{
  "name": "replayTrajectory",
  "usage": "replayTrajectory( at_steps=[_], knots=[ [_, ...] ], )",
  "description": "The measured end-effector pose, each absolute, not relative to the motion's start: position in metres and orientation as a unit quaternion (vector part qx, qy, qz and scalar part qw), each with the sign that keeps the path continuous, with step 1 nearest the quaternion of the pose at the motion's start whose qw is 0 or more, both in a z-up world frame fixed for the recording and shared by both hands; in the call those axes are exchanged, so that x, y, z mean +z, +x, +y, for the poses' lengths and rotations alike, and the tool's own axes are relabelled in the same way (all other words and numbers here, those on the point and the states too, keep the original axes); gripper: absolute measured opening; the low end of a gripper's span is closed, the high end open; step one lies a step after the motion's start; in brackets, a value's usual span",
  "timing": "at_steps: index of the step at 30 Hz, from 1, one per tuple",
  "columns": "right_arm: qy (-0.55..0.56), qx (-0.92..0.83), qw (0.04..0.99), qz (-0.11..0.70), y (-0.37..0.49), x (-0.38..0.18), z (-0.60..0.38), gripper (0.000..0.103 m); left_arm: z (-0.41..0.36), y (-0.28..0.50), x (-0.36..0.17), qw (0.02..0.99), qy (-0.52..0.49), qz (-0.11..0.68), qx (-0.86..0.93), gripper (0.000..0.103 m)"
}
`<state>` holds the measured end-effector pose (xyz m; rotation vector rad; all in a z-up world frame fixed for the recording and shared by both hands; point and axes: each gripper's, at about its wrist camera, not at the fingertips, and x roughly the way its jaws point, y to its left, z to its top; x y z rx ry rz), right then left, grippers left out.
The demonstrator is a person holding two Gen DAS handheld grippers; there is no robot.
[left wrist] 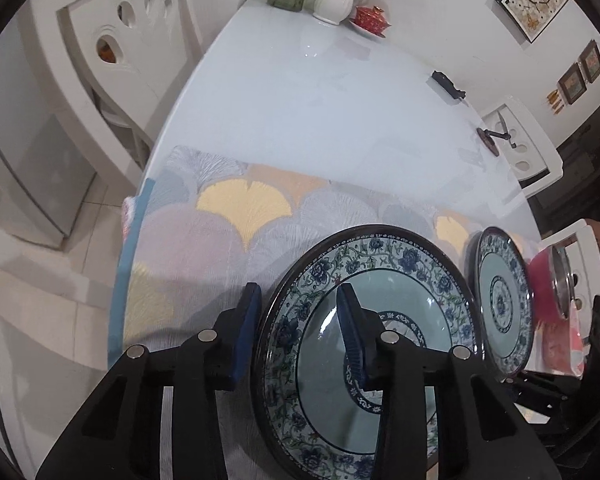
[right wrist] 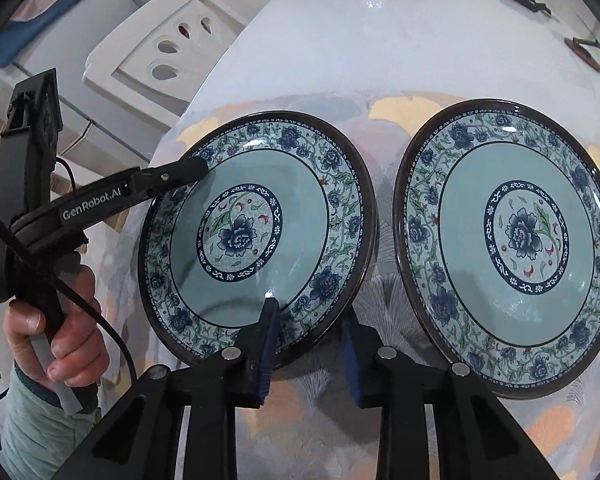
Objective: Organize plates and bowls
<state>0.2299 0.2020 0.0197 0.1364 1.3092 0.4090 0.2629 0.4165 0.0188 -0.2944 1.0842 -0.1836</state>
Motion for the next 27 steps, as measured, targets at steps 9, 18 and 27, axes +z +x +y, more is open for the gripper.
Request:
replayTrajectory(
  at_steps=[9, 18, 27],
  knots=[
    [0.052, 0.211, 0.779, 0.588, 0.216, 0.045, 0.204, 0.029, 0.421, 0.216, 0.050, 0.855, -0.162, 0.488, -0.071, 0.034],
    [0.003, 0.233, 0.806, 0.544, 0.154, 0.102, 0.190, 0.029, 0.404, 0.127, 0.090, 0.856, -0.181, 0.480, -0.059, 0.034],
    [-0.018, 0.246, 0.808, 0.535, 0.059, 0.126, 0.160, 0.029, 0.370, 0.044, 0.106, 0.857, -0.168, 0.484, -0.064, 0.034]
  ],
)
